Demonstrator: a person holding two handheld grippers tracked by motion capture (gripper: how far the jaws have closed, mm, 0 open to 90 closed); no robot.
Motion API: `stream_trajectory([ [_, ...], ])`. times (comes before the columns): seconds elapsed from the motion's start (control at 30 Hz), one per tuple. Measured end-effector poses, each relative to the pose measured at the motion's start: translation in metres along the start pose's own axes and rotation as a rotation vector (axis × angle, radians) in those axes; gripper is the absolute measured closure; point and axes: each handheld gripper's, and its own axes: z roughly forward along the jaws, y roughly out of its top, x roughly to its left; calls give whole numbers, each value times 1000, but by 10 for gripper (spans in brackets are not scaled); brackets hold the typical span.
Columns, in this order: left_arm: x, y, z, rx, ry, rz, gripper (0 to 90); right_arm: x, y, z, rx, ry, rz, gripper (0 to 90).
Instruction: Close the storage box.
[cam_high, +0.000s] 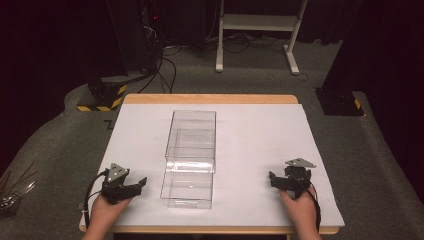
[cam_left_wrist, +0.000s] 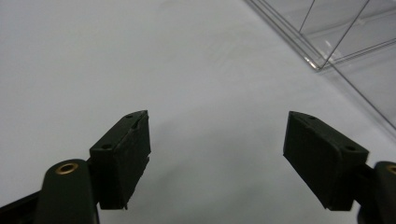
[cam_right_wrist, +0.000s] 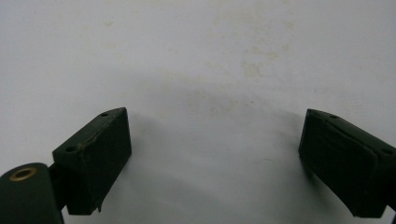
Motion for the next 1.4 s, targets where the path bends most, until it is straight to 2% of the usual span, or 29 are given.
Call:
stream_trajectory([
  [0.2, -7, 5, -8, -37, -29, -18, 209, 0, 0, 0, 0, 1, 1, 92],
  [0.5, -21, 11, -16, -64, -56, 15, 209, 0, 0, 0, -1, 2, -1, 92],
  [0.7, -27, 16, -24, -94, -68, 23, 209, 0, 0, 0, -1, 2, -1, 92],
  [0.9, -31, 20, -32, -129, -83, 9, 208, 0, 0, 0, -1, 3, -1, 92],
  [1.2, -44, 27, -46, -175, -109, 35, 208, 0, 0, 0, -1, 3, -1, 93],
  [1.4, -52, 29, -59, -201, -138, 35, 208, 0, 0, 0, -1, 3, -1, 93],
])
